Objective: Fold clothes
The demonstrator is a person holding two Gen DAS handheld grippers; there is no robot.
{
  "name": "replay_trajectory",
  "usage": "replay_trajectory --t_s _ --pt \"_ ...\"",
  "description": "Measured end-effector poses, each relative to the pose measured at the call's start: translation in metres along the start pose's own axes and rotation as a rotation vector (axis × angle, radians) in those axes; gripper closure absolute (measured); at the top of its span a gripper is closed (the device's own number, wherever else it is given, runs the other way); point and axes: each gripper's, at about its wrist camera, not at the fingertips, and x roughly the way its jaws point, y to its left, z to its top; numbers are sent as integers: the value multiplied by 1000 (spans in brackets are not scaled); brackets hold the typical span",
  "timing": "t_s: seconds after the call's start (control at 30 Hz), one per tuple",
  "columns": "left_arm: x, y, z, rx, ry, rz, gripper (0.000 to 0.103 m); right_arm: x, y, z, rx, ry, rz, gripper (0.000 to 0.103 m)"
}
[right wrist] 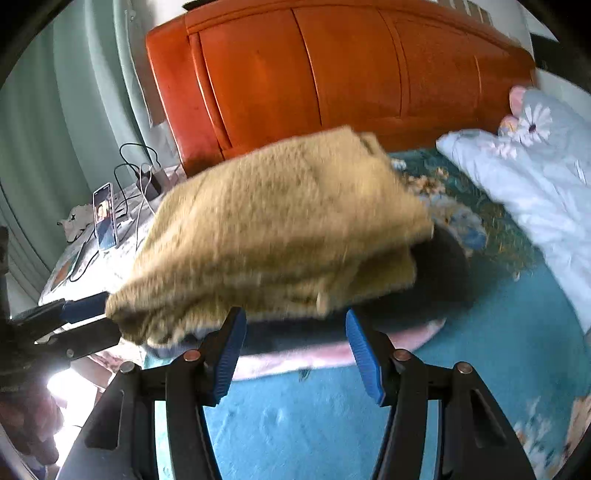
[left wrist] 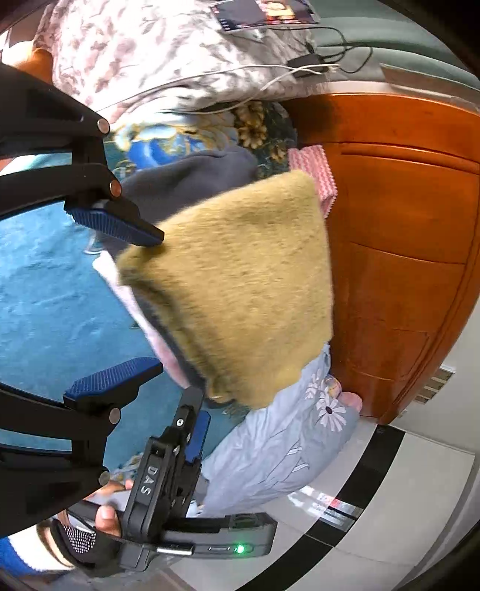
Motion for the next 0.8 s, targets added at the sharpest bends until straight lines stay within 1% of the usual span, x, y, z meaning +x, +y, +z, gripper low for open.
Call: replay_trajectory --t_s 0.1,0.2,0.23,0.27,0.3,0.4,0.47,0.5,0.57,0.73,0.8 --pt "11 5 -12 -24 40 7 36 6 -1 -12 43 0 0 45" --pt "23 8 -21 -39 78 28 36 10 0 -18 56 -9 -28 44" --pt "27 8 -24 -44 88 32 36 12 -1 -20 65 -11 -24 34" --pt "29 9 -26 -48 93 31 36 13 -2 -21 78 -12 -9 18" --pt "31 10 -28 -52 98 28 35 15 -3 -23 92 -14 6 15" --pt "37 10 -33 -59 107 16 31 18 -3 -25 109 -12 27 14" --pt "38 10 -36 -61 103 9 26 20 -1 -26 110 -11 31 14" --pt "39 11 -36 -63 100 2 19 21 -1 -27 109 -11 31 13" --pt "40 12 -37 -69 92 -11 17 22 0 -27 112 -10 37 8" --pt "42 14 -39 -79 69 -41 0 25 3 -30 112 -10 38 7" --pt "42 16 -40 -74 59 -33 0 26 4 -31 110 -5 34 7"
